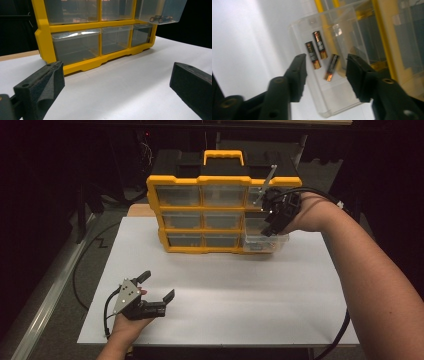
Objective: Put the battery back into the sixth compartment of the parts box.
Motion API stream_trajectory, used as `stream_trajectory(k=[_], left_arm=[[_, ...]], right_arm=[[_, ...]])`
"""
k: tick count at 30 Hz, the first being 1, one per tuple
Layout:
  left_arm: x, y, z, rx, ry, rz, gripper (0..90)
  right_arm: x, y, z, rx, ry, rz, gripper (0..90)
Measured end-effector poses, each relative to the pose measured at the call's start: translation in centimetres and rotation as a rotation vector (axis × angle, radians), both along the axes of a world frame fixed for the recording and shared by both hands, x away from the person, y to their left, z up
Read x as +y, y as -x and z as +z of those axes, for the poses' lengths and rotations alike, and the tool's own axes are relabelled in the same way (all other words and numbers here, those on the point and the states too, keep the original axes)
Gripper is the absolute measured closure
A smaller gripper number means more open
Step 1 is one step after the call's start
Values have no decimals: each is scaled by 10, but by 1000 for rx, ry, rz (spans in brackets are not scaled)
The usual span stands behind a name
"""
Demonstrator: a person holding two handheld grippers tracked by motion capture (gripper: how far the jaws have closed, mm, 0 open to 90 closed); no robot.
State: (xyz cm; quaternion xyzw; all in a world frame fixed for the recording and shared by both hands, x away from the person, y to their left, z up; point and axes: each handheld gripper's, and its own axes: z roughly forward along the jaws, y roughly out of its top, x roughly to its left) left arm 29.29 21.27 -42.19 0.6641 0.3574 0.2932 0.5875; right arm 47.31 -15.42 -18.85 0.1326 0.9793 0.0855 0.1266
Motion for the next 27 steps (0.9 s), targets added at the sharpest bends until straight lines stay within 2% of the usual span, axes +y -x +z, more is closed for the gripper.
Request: stream_trajectory(k=[5, 10, 12, 18, 27], left_arm=[[0, 1, 0, -3, 0, -1, 8], [0, 0, 0, -3, -2, 0, 8], [0, 0, 0, 0, -3, 2, 7], [-1, 0, 0, 0, -4, 3, 8], [-1, -1, -1, 4, -10, 5, 7]], right_arm=[[-3, 15, 0, -5, 4, 2, 435], [-7, 29, -6, -3, 42, 5, 416], [-8, 35, -9, -3, 39, 12, 411], [-12, 49, -23, 7, 48, 21, 391], [-14, 59, -48, 39, 43, 39, 369]])
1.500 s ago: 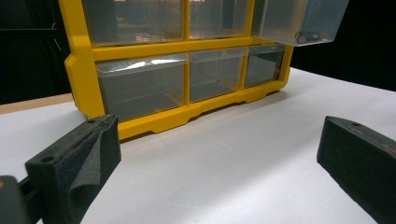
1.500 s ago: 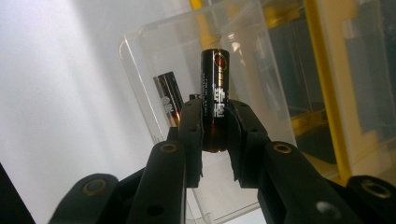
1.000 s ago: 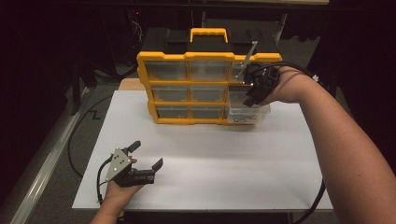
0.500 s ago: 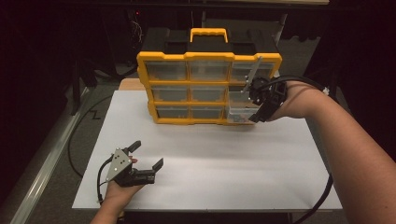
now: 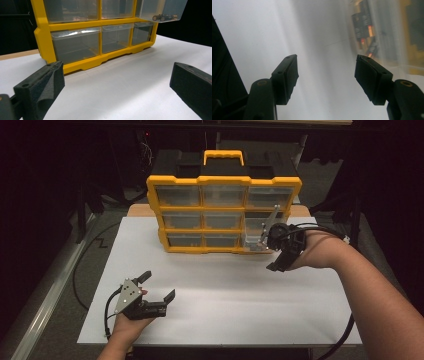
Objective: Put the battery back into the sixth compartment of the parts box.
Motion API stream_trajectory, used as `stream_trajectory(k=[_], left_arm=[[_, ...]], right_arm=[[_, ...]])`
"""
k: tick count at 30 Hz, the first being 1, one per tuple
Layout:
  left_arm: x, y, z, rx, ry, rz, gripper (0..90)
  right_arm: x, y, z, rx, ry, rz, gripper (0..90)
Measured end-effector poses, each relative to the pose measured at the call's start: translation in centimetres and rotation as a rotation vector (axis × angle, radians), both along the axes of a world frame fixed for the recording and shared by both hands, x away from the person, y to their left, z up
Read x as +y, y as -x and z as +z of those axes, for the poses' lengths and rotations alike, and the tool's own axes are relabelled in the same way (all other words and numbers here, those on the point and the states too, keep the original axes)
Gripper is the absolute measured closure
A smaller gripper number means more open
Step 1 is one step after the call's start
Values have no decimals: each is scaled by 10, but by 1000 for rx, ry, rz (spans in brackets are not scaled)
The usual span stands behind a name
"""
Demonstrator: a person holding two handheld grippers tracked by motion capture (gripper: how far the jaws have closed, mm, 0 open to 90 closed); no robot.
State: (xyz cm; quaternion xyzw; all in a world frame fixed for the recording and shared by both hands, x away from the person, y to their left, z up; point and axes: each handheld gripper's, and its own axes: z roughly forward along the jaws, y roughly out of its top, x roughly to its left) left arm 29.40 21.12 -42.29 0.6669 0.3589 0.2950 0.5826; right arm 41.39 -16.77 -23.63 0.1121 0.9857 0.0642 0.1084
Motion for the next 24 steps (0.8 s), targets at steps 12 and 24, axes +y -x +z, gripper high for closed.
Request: stream_trajectory(k=[12, 24], left_arm=[[0, 0, 0, -2, 1, 0, 8], [1, 1, 0, -3, 2, 0, 7]], right_arm=[[-2, 6, -38, 26, 5, -4, 285], [-3, 11, -76, 18, 14, -23, 157]])
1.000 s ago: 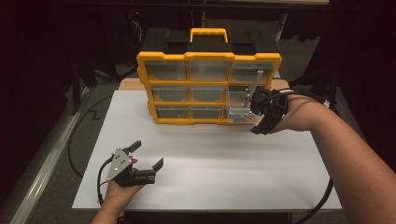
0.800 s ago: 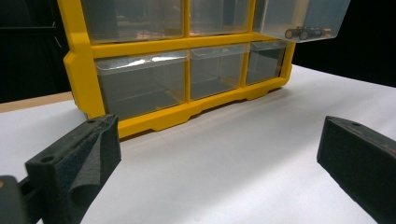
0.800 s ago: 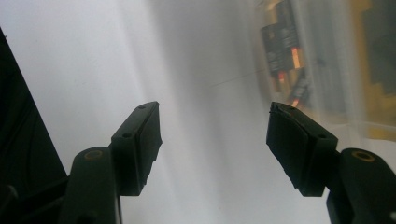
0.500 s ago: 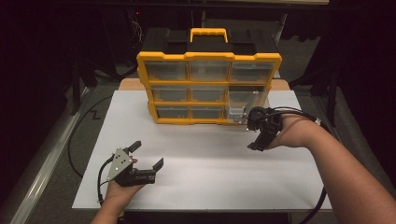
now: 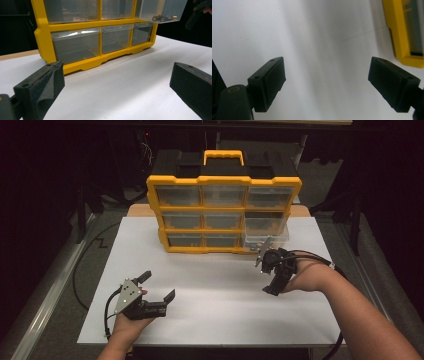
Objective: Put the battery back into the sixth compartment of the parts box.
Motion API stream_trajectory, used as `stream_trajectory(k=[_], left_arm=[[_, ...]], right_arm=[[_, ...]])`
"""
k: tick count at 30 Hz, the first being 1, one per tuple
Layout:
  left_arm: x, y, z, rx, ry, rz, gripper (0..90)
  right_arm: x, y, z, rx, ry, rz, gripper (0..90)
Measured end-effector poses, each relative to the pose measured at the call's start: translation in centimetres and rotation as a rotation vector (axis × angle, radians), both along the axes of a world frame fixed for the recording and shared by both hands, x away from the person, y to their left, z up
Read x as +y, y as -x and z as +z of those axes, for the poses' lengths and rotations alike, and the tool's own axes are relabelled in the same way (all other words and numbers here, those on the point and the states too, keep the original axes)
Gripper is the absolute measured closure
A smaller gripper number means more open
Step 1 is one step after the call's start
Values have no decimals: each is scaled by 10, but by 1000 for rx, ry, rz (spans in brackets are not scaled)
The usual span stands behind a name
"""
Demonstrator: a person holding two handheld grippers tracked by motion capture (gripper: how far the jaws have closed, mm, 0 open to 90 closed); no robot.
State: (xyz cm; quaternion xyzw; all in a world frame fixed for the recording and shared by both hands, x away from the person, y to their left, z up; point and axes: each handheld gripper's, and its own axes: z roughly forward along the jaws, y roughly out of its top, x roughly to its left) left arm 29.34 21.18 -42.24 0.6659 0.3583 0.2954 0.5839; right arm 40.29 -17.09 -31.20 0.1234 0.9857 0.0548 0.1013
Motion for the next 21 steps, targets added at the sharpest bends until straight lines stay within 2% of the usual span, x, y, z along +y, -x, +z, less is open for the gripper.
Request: stream_trajectory(k=[3, 8, 18, 21], left_arm=[[0, 0, 0, 0, 2, 1, 7], [0, 0, 0, 0, 1, 0, 7], [0, 0, 0, 0, 1, 0, 7], [1, 0, 0, 0, 1, 0, 7]], right_arm=[[0, 2, -12, 3, 10, 8, 133], [-1, 4, -31, 41, 14, -2, 120], [-1, 10, -68, 92, 26, -1, 11], [-3, 12, -76, 84, 17, -2, 11]])
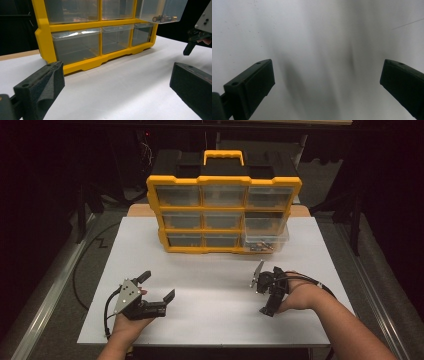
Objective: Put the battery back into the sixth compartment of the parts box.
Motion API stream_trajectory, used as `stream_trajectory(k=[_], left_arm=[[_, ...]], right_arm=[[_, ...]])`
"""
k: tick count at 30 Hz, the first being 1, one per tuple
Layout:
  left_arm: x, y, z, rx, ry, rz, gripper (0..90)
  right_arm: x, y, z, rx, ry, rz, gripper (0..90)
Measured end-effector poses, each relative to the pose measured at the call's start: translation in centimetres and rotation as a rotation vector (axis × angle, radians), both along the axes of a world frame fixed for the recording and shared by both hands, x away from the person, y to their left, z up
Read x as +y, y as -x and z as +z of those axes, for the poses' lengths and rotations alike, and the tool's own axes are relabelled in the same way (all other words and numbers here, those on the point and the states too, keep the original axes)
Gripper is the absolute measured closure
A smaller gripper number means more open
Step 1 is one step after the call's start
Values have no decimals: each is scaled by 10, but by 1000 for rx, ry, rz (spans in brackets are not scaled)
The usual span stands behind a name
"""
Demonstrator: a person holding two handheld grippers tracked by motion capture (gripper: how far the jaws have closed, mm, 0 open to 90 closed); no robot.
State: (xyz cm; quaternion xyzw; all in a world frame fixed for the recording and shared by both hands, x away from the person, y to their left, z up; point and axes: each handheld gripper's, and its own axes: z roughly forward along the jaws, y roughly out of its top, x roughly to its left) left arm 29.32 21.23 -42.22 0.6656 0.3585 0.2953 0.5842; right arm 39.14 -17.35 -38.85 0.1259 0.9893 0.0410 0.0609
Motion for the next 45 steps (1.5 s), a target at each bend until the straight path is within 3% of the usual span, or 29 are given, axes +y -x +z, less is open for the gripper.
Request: stream_trajectory(k=[6, 22, 29, 40, 43, 45], left_arm=[[0, -1, -1, 13, -3, 2, 7], [-2, -3, -3, 29, -22, 12, 8], [-1, -5, -4, 48, -13, 22, 8], [-2, -8, -5, 66, -18, 34, 9], [-1, -9, -5, 71, -18, 37, 9], [-1, -9, -6, 77, -26, 38, 9]], right_arm=[[-6, 1, 1, -47, -48, -19, 11], [-36, 14, 10, -207, -337, -129, 11], [-49, 20, 2, -280, -456, -174, 11], [-66, 25, -20, -312, -605, -266, 12], [-69, 28, -26, -330, -670, -287, 12], [-71, 29, -30, -335, -680, -304, 12]])
